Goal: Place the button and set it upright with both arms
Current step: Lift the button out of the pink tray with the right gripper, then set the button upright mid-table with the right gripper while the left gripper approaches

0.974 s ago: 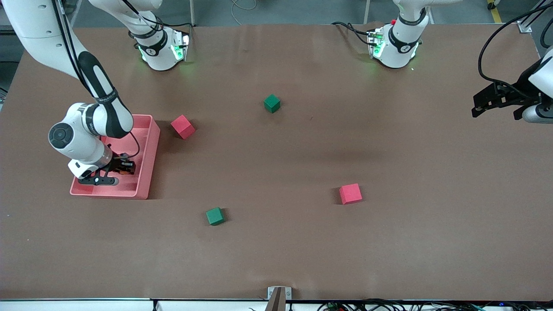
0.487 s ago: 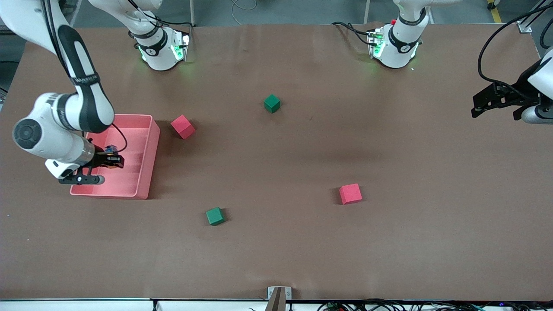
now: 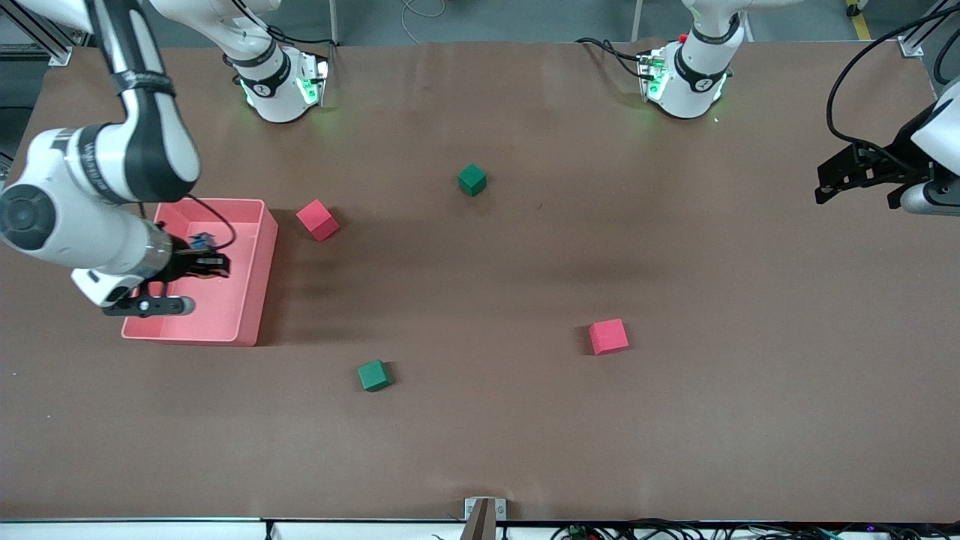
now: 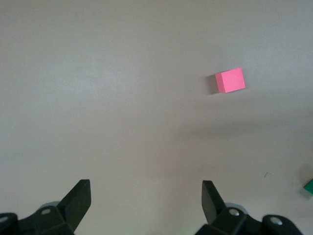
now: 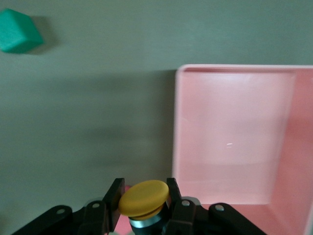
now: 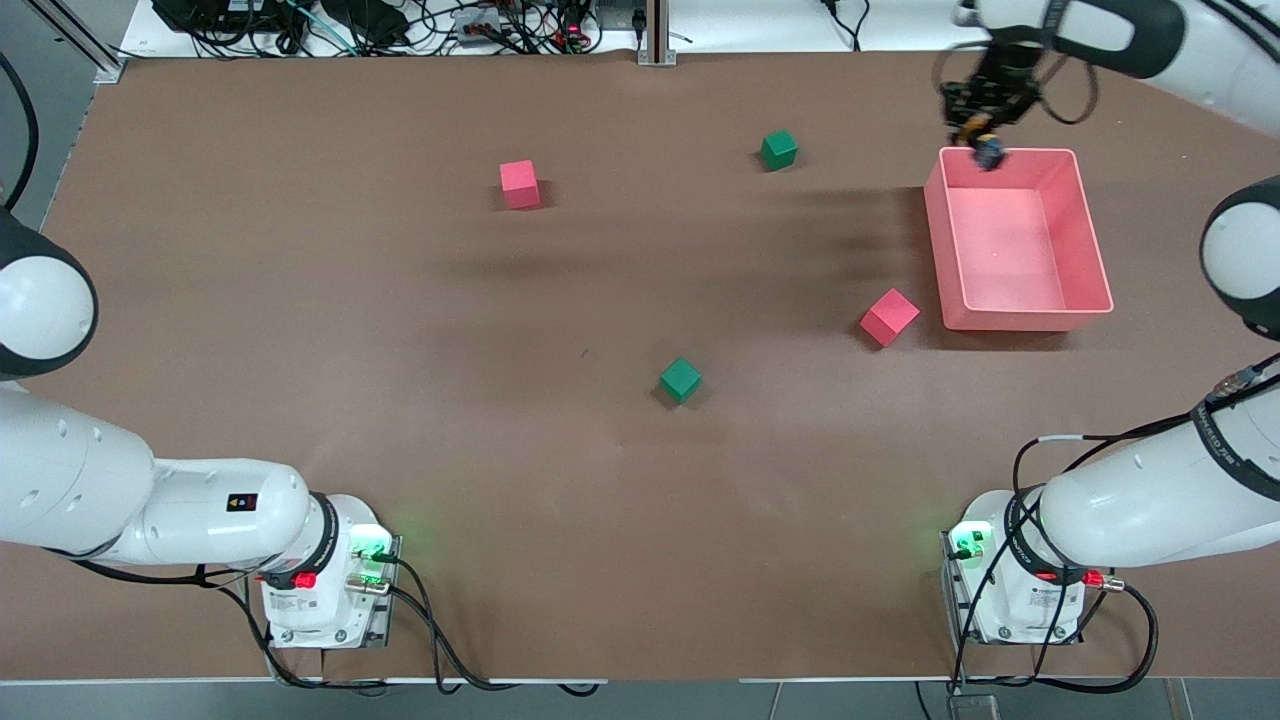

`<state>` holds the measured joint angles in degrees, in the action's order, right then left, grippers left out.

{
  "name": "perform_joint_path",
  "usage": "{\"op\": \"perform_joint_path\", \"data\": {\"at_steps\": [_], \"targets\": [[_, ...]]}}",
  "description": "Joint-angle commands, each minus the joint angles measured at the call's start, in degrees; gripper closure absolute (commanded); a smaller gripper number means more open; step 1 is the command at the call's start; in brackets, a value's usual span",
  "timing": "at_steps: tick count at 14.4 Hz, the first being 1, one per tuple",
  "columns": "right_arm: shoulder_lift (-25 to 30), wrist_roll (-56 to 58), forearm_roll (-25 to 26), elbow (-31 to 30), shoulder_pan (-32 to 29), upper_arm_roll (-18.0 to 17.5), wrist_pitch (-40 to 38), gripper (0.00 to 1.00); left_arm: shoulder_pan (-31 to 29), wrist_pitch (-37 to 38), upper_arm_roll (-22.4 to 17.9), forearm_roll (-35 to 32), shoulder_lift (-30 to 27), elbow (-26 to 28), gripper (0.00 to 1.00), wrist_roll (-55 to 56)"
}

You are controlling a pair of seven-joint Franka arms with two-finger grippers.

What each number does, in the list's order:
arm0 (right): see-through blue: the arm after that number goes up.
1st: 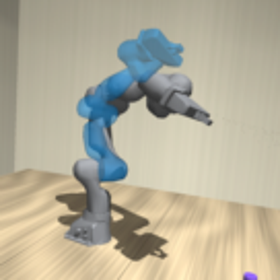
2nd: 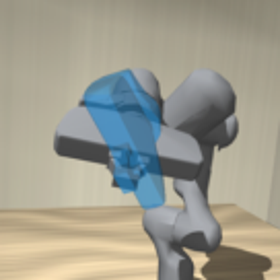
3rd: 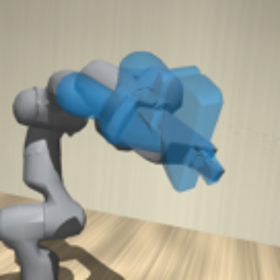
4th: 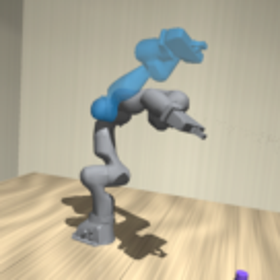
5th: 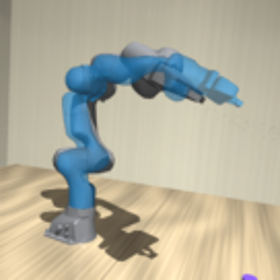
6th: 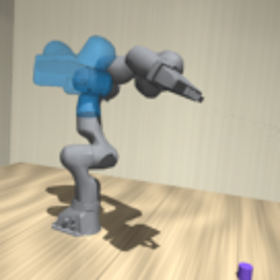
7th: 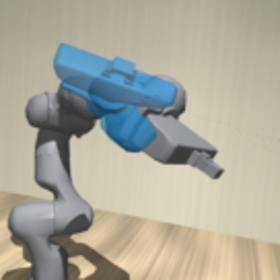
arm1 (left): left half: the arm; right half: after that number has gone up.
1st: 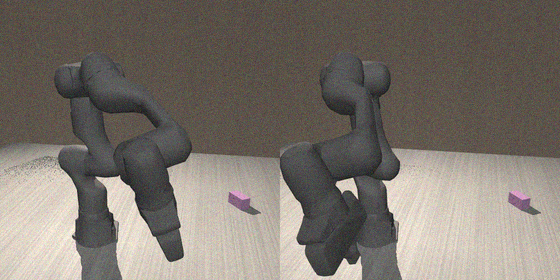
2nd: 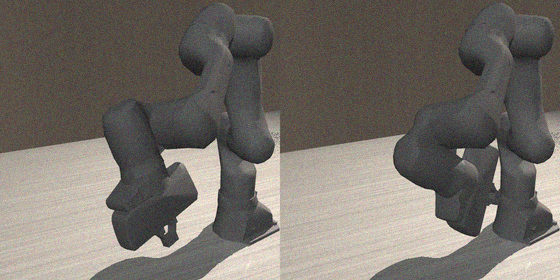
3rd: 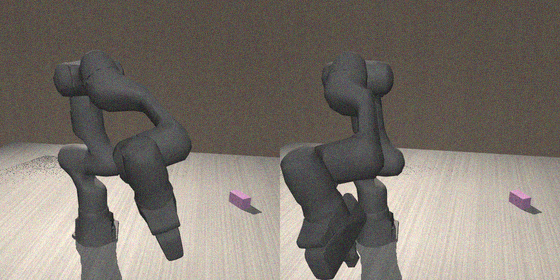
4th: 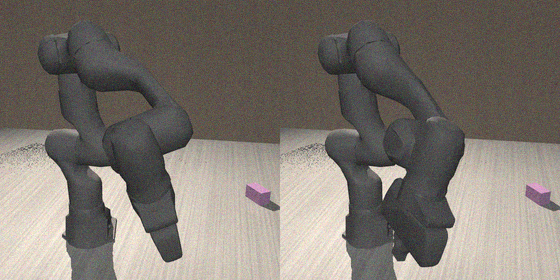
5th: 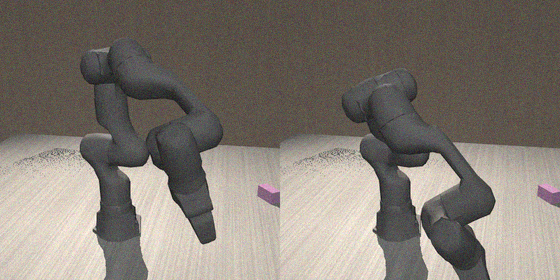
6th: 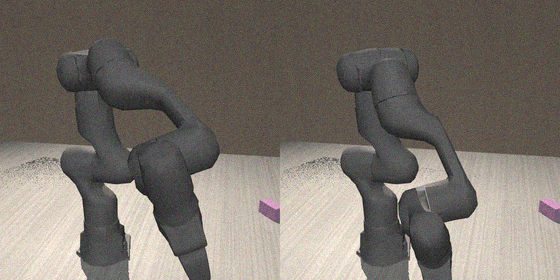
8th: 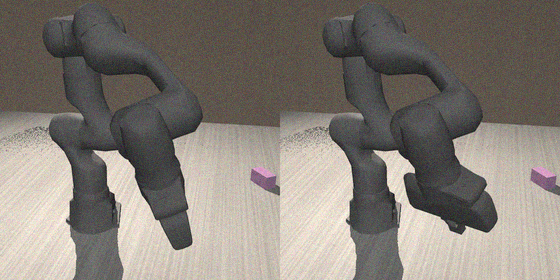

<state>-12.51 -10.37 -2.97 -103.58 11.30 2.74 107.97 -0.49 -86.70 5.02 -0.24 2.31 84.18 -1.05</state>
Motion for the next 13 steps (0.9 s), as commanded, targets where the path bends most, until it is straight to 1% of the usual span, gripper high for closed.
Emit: {"op": "perform_joint_path", "data": {"at_steps": [1, 2, 5, 8, 9, 11, 13], "targets": [[-2.77, -16.55, -2.38, 4.51, 9.85, 0.51, 0.04, 0.96, 0.14, 0.12, 0.25, -0.03, -0.29, -0.07, 0.00, 0.08], [-4.79, -21.83, -3.78, 6.53, 12.76, 0.51, 1.09, 0.96, 0.23, 0.04, 0.25, -0.12, -0.21, -0.16, 0.00, 0.08], [-11.99, -35.30, -3.97, 11.45, 22.07, 0.60, 6.61, 0.96, 0.40, -0.40, 0.25, -0.38, 0.76, -0.25, 0.00, 0.08], [-20.34, -44.97, -3.88, 16.55, 27.80, 0.60, 12.33, 0.96, 0.40, -1.19, 0.25, -0.38, 1.55, -0.16, 0.00, 0.08], [-23.50, -46.92, -3.80, 18.57, 28.86, 0.60, 13.30, 0.96, 0.49, -1.37, 0.25, -0.38, 1.90, -0.16, 0.00, 0.08], [-27.55, -47.73, -3.27, 21.91, 31.23, 0.68, 13.58, 0.96, 0.84, -1.98, 0.34, 0.06, 3.48, -0.16, 0.00, 0.17], [-30.46, -47.38, -2.48, 23.16, 32.64, 0.77, 16.37, 0.95, 2.07, -2.77, 0.34, 0.15, 5.32, -0.25, 0.00, 1.39]]}}
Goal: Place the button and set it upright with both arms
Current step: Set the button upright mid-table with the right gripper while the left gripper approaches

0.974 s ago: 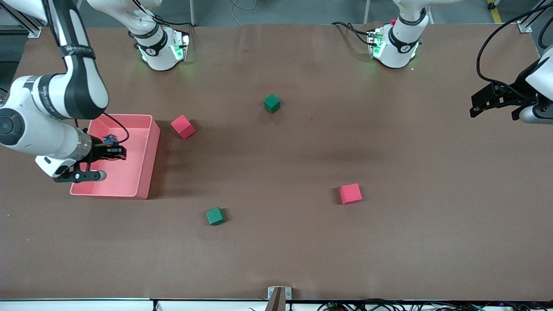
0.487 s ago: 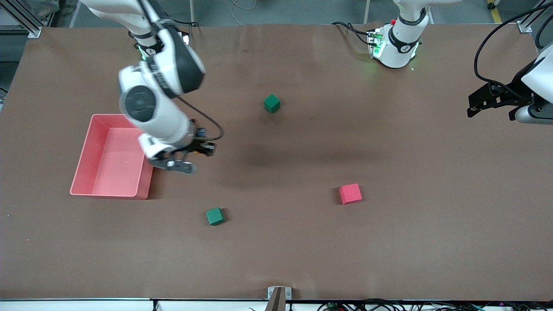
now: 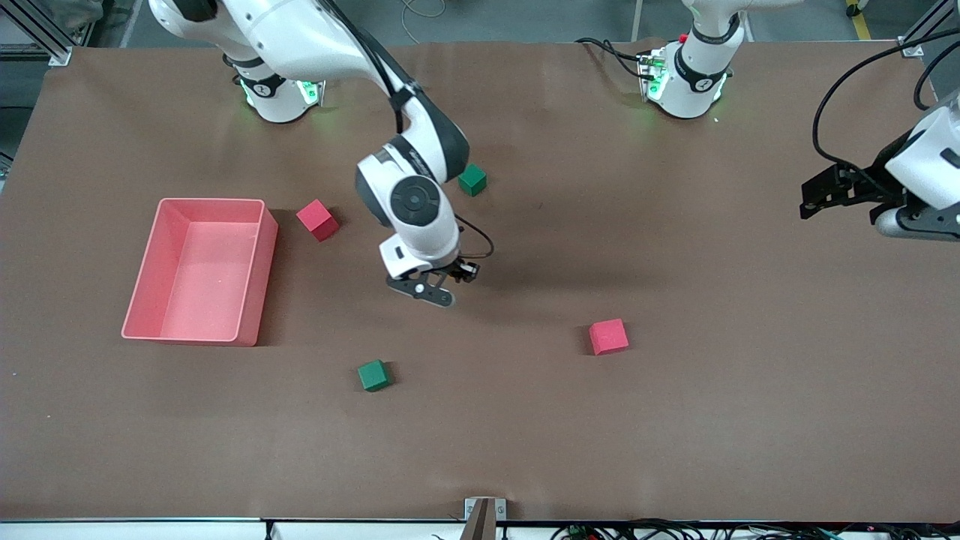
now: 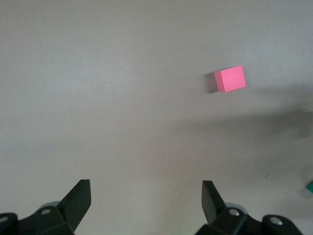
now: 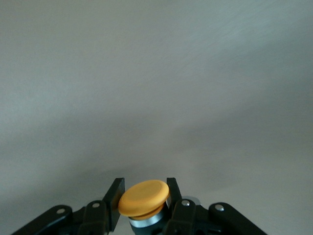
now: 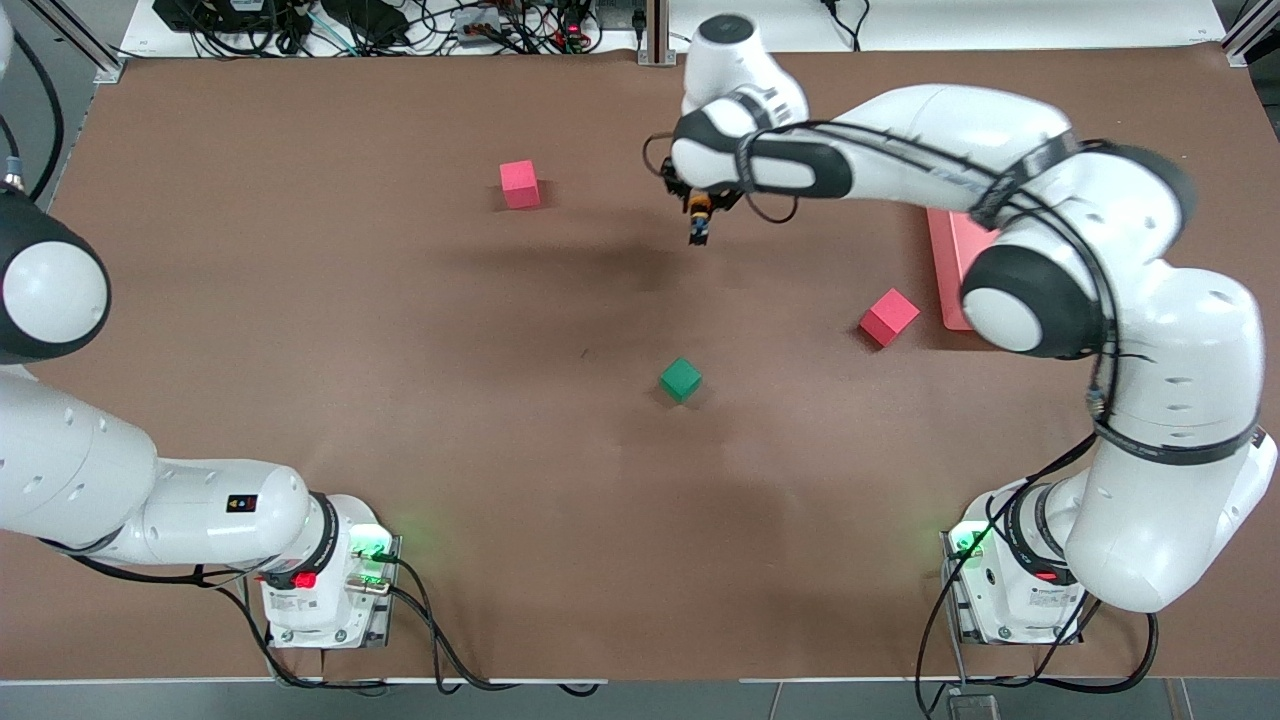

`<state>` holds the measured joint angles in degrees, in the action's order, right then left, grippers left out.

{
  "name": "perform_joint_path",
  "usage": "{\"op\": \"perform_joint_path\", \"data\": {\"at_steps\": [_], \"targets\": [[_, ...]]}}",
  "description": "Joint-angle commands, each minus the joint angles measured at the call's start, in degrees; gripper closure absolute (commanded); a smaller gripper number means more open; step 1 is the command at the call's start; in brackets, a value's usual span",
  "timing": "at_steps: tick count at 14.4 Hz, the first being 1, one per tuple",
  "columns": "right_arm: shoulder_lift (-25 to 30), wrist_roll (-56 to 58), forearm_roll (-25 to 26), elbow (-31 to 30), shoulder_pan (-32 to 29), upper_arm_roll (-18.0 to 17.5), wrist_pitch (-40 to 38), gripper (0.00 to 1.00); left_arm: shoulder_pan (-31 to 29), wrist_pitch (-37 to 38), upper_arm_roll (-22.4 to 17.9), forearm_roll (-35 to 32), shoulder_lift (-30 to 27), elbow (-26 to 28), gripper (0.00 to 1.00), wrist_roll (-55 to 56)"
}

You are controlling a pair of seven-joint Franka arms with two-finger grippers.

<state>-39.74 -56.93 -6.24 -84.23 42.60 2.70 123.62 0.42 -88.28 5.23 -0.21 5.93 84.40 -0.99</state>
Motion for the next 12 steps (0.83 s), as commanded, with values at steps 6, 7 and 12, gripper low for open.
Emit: {"op": "perform_joint_path", "data": {"at_steps": [6, 7, 12], "targets": [[-10.52, 4.46, 8.62, 8.37, 4.86, 0.82, 8.22, 0.92, 3.00, -4.09, 0.13, 0.04, 3.48, -0.46, 0.00, 5.38], [-11.58, 4.46, 8.79, 9.25, 5.39, 0.82, 8.30, 0.90, 3.00, -4.79, 0.13, 0.04, 3.82, -0.46, 0.00, 5.12], [-12.12, 4.38, 10.19, 10.23, 5.48, 1.08, 8.13, 0.00, 3.53, -4.97, 0.13, 0.04, 5.06, -0.46, 0.00, 4.77]]}}
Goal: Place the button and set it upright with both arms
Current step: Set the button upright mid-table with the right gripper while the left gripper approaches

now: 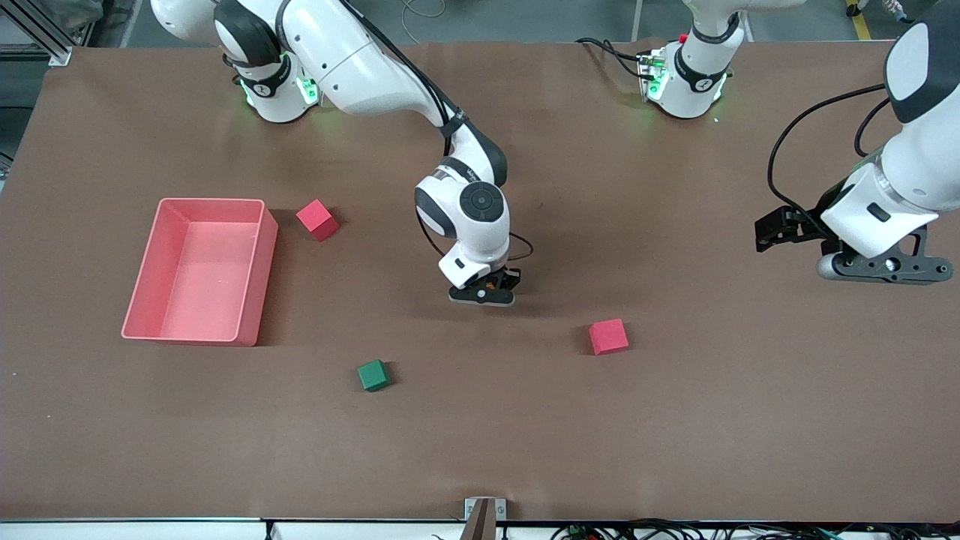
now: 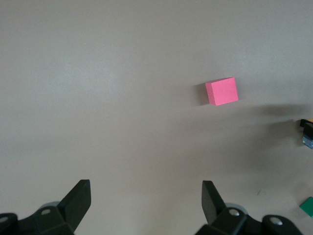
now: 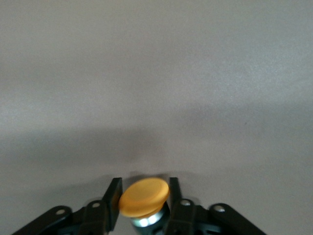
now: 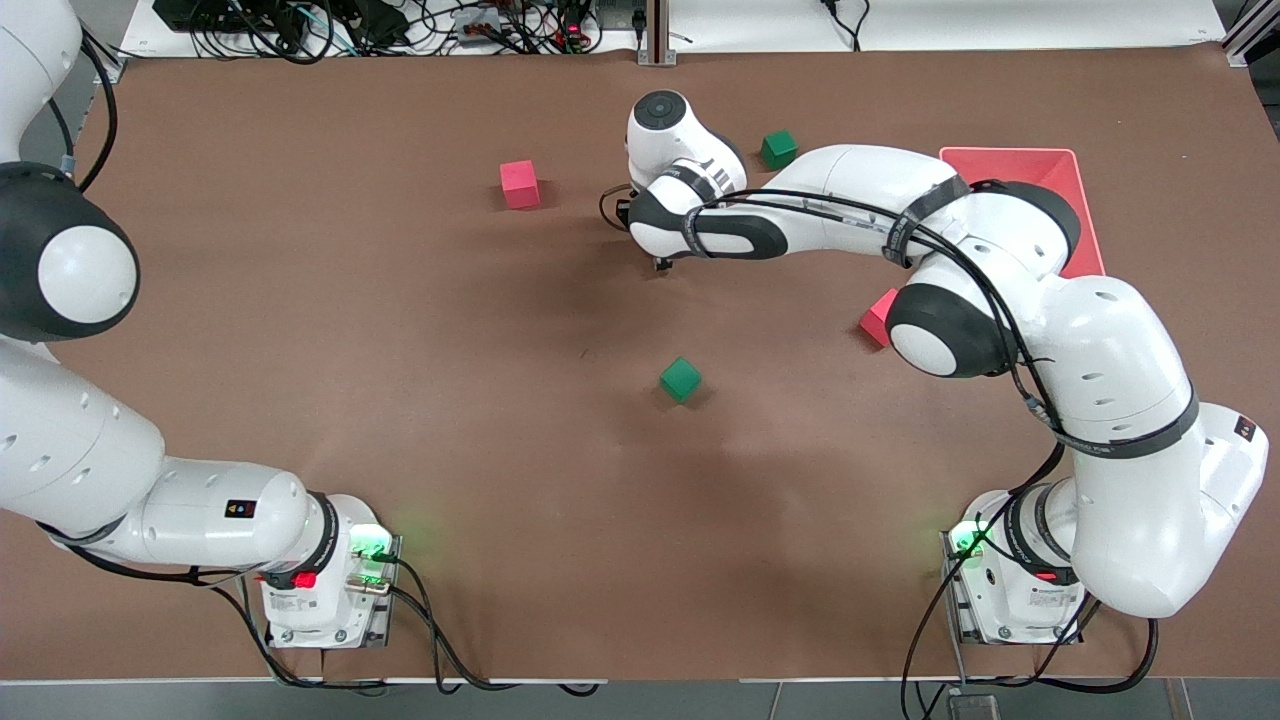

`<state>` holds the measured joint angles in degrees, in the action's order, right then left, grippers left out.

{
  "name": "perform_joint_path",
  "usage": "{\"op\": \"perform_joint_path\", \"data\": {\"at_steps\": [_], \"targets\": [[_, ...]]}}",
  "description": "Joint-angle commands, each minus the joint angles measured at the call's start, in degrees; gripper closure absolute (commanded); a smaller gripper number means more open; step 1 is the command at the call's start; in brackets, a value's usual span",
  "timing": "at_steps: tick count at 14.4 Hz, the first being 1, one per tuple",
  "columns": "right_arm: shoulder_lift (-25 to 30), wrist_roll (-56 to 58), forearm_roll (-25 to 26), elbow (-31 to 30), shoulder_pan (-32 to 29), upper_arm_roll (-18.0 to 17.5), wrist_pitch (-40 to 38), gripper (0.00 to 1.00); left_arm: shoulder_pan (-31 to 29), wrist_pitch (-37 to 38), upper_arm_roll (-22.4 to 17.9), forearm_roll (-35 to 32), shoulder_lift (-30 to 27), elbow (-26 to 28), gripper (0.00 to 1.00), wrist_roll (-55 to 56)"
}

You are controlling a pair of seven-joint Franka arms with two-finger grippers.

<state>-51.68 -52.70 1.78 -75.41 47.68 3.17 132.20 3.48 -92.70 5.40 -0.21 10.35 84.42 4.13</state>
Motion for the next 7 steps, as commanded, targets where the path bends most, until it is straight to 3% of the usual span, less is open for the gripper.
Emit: {"op": "perform_joint_path", "data": {"at_steps": [1, 4, 7], "targets": [[0.52, 0.22, 2.27, 1.41, 0.13, 0.69, -1.07, 0.00, 0.56, -0.99, -0.04, 0.03, 0.72, -0.49, 0.00, 0.00], [3.42, 0.23, 2.09, 1.41, -0.57, 1.66, -5.18, 0.00, 2.05, -2.66, -0.04, 0.29, 2.03, -0.49, 0.00, 1.14], [10.95, 0.66, 1.57, 1.49, -1.70, 4.03, -13.97, 0.00, 4.51, -6.08, -0.13, -0.14, 5.81, -0.49, 0.00, 5.79]]}}
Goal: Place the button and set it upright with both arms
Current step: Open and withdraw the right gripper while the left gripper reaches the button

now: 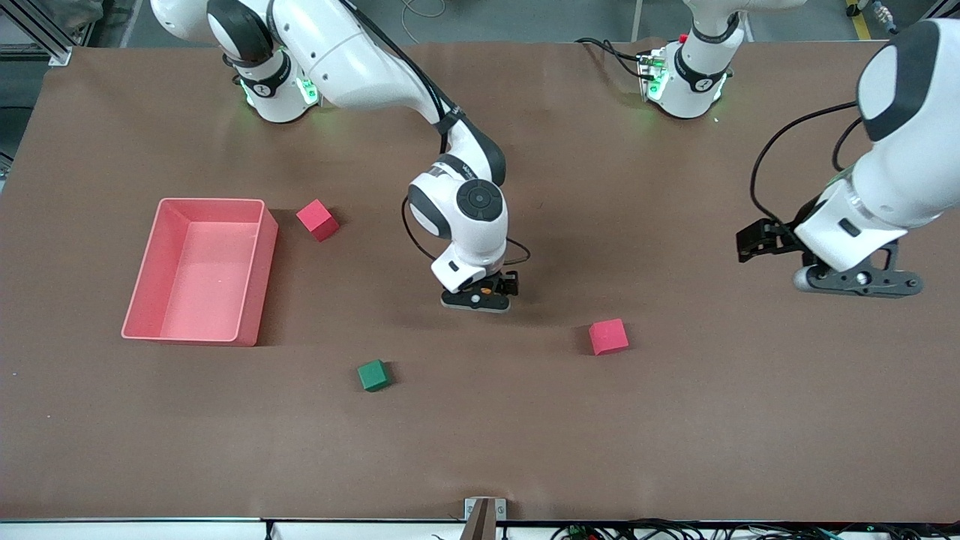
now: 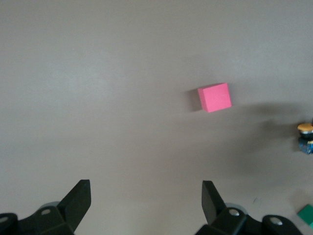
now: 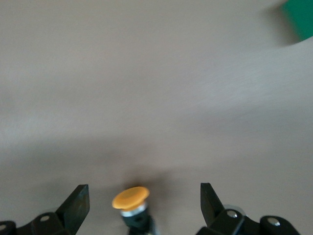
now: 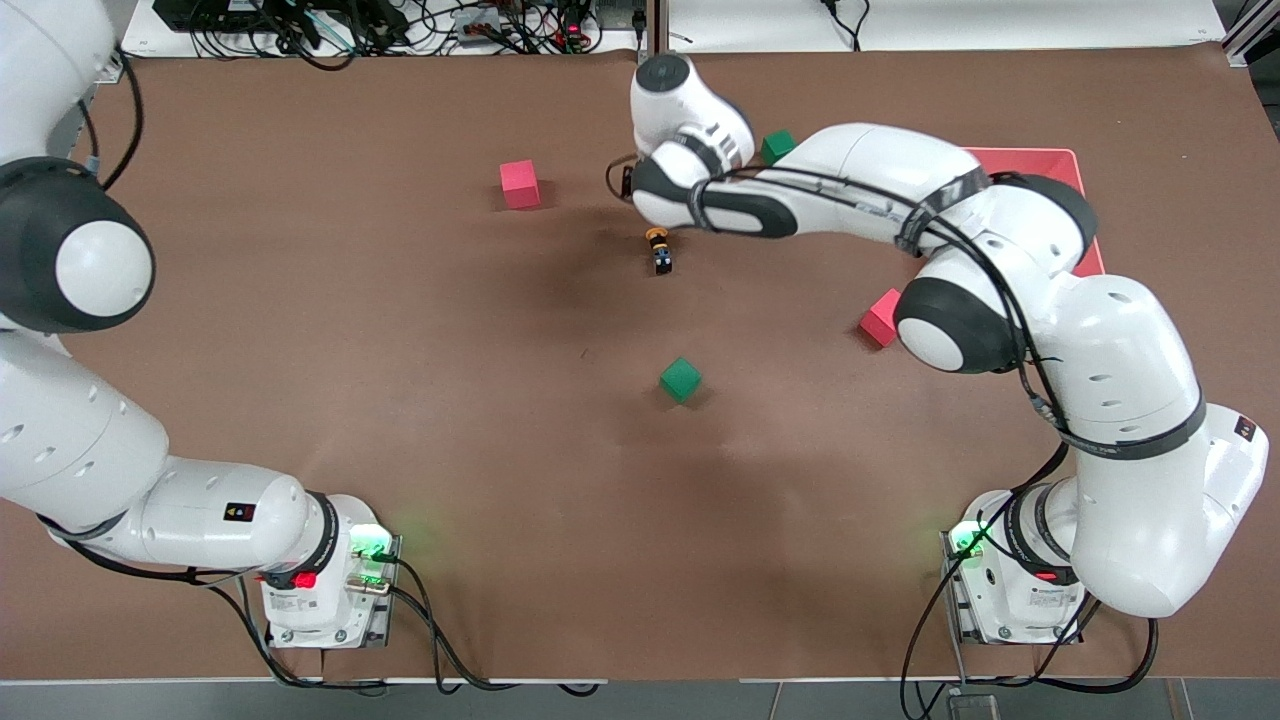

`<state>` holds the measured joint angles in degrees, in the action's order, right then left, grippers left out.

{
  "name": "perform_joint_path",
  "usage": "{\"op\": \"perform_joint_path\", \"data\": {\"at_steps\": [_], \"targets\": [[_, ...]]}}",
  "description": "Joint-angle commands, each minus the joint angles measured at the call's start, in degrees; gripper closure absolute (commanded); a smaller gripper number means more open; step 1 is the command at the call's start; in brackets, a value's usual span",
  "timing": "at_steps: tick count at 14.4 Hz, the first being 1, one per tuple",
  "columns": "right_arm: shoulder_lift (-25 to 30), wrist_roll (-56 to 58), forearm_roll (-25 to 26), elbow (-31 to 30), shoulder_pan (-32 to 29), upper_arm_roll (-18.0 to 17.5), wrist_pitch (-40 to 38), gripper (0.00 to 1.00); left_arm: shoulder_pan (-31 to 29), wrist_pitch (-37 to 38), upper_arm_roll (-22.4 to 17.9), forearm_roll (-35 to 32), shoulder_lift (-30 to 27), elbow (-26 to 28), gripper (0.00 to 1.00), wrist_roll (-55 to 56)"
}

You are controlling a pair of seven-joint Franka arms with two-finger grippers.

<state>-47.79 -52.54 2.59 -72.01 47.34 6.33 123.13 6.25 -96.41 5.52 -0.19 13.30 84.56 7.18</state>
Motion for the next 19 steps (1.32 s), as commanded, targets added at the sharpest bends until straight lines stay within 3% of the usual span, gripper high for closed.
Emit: {"op": "perform_joint_path", "data": {"at_steps": [1, 6, 13, 16, 19], "targets": [[10.06, 0.50, 0.58, -2.43, -2.50, 0.87, -6.74, 0.00, 2.01, -3.77, -0.25, -0.16, 3.91, -0.62, 0.00, 3.45], [21.23, 2.51, 1.02, -2.35, -7.68, 0.96, -21.41, 0.00, 4.73, -9.05, -0.25, -0.16, 7.52, -0.53, 0.00, 7.83], [33.11, 28.41, 0.40, -2.43, -22.18, 0.96, -39.08, 0.00, 8.87, -9.50, -0.25, -0.42, 9.55, -0.45, 0.00, 13.21], [36.97, 38.36, -1.00, -5.14, -27.72, 0.96, -41.22, 0.00, 13.33, -12.21, -0.25, -0.60, 11.91, -0.53, 0.00, 18.11], [40.84, 40.84, -1.27, -8.06, -31.95, 0.96, -40.86, 0.00, 18.08, -16.17, -0.42, -0.86, 15.34, -0.53, 0.00, 27.07]]}}
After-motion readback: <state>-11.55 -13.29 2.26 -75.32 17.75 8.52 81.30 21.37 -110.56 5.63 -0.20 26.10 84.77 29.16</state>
